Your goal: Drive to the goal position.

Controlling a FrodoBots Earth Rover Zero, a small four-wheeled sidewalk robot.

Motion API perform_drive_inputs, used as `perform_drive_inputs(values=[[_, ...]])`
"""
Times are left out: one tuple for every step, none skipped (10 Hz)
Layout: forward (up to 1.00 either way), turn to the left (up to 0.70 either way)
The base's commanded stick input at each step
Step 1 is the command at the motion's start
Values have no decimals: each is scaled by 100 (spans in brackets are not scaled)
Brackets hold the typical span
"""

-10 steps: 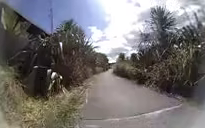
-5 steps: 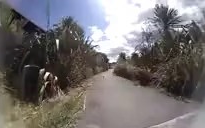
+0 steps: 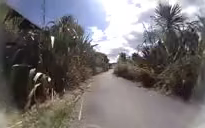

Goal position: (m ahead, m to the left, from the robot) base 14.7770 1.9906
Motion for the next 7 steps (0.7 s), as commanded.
perform_drive_inputs(values=[[70, 0], [70, 0], [70, 0], [70, 0], [70, 0], [70, 0], [70, 0]])
